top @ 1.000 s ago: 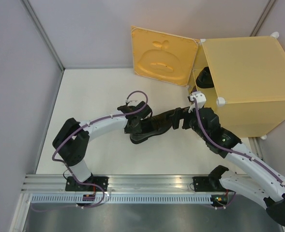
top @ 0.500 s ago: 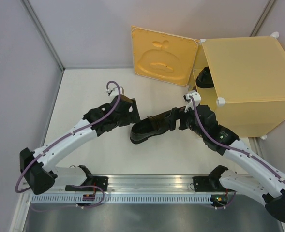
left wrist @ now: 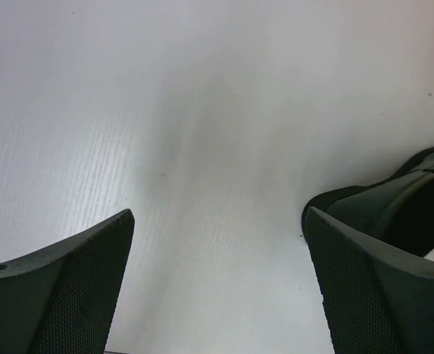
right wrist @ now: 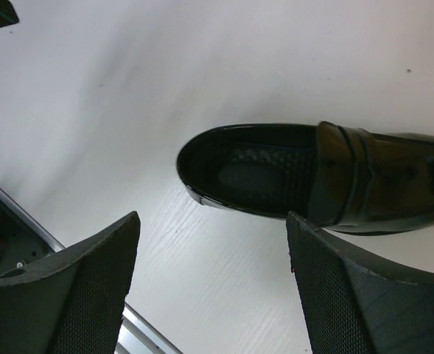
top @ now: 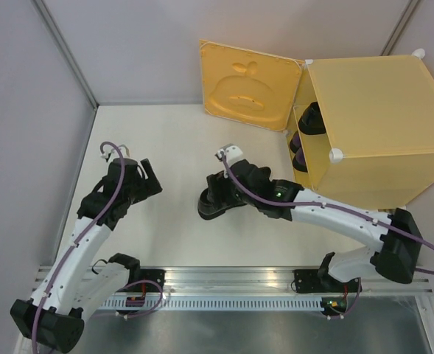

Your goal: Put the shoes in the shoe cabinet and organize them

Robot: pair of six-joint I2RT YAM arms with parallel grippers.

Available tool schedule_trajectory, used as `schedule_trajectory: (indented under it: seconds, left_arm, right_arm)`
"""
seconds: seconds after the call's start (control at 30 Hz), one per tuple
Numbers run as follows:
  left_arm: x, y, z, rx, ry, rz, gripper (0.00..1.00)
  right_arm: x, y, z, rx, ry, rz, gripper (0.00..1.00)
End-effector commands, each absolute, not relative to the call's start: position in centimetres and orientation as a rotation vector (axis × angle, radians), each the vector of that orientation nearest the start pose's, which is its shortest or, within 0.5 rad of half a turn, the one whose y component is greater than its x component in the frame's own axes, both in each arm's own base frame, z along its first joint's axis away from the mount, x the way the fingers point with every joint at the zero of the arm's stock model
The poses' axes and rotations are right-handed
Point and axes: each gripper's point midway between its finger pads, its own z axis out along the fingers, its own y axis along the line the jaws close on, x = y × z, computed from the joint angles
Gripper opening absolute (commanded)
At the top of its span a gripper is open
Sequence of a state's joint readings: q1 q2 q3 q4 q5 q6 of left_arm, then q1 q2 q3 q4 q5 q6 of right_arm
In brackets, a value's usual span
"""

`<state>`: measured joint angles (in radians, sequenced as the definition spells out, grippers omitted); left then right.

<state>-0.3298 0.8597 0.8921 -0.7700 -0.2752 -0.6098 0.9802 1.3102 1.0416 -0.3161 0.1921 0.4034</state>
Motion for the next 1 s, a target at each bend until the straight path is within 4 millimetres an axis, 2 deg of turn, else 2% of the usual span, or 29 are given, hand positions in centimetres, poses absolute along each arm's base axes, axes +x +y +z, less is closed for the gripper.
schedule_trajectory:
  seconds: [0.0, 0.03, 0.07, 0.1, 0.13, 0.17, 0.2, 0.3, 0.33, 0.4, 0.43, 0.53, 0.57, 0.73, 0.97]
  left_arm:
    - [24.0, -4.4, 17.1, -0.336, 2.28, -0.091, 1.0]
    - [23.9, -3.7, 16.6, -0.343, 2.284, -0.049, 1.0]
    - [23.9, -3.6, 16.5, -0.336, 2.285, -0.037, 1.0]
    - [23.9, -3.5, 16.4, -0.318, 2.29, -0.026, 1.0]
    - [24.0, -3.5, 16.7, -0.31, 2.285, -0.03, 1.0]
    - [23.9, -3.5, 16.7, -0.309, 2.285, -0.027, 1.0]
    - [24.1, -3.4, 17.0, -0.311, 2.269, -0.027, 1.0]
    - [24.1, -2.7, 16.6, -0.343, 2.258, 0.012, 1.0]
    - [24.2, -2.4, 16.6, -0.358, 2.254, 0.026, 1.0]
    - [24.1, -2.1, 16.5, -0.369, 2.254, 0.041, 1.0]
    - [24.1, -1.8, 16.6, -0.378, 2.247, 0.047, 1.0]
    - [24.0, -1.5, 16.8, -0.396, 2.229, 0.049, 0.99]
    - [24.0, -1.5, 16.8, -0.397, 2.229, 0.052, 0.99]
    - [23.9, -1.3, 17.1, -0.409, 2.213, 0.052, 0.99]
    - [23.9, -1.3, 17.0, -0.408, 2.214, 0.052, 0.99]
  right_arm:
    - [23.4, 34.4, 19.5, -0.506, 2.166, 0.556, 0.84]
    - [23.1, 35.1, 18.8, -0.526, 2.188, 0.542, 0.83]
    - [23.2, 36.1, 19.5, -0.529, 2.181, 0.552, 0.82]
    - [23.4, 36.8, 18.0, -0.548, 2.212, 0.519, 0.82]
    - [23.0, 37.4, 17.5, -0.568, 2.228, 0.512, 0.81]
    - [23.1, 38.2, 18.0, -0.568, 2.223, 0.522, 0.79]
    - [23.1, 38.8, 16.4, -0.584, 2.26, 0.494, 0.78]
    - [23.1, 39.7, 15.2, -0.602, 2.301, 0.464, 0.74]
    - [23.1, 40.0, 13.9, -0.616, 2.323, 0.444, 0.71]
    - [23.4, 40.5, 13.3, -0.624, 2.328, 0.436, 0.69]
    - [23.5, 40.7, 12.2, -0.636, 2.344, 0.414, 0.68]
    - [24.0, 41.6, 11.6, -0.648, 2.341, 0.406, 0.66]
    - [24.3, 41.9, 10.8, -0.653, 2.348, 0.389, 0.64]
    - [24.9, 42.3, 8.6, -0.71, 2.369, 0.306, 0.57]
    - [25.2, 41.7, 7.7, -0.768, 2.367, 0.25, 0.28]
